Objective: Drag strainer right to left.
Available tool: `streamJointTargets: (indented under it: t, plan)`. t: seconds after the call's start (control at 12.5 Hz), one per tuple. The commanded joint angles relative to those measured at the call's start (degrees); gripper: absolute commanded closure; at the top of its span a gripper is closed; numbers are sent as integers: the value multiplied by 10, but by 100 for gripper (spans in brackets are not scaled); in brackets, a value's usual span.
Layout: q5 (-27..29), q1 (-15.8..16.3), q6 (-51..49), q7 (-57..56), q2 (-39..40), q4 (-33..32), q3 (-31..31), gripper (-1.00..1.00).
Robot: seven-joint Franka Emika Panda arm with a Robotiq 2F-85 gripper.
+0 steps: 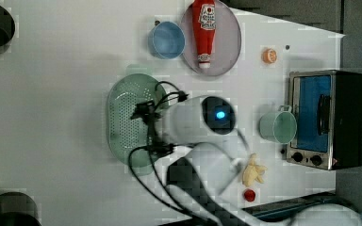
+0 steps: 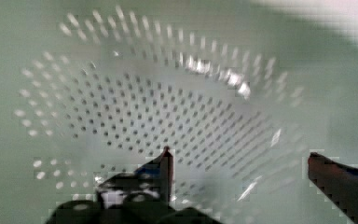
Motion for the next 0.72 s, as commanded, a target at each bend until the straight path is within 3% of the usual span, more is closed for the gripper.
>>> streamJointTargets:
  t: [0.08, 0.4, 0.72]
  plan:
    - [14, -17, -59, -173, -128, 26, -94, -100]
    - [-4, -24, -154, -321, -255, 32, -230, -100]
    - [-118, -33, -274, -449, -356, 32, -343, -100]
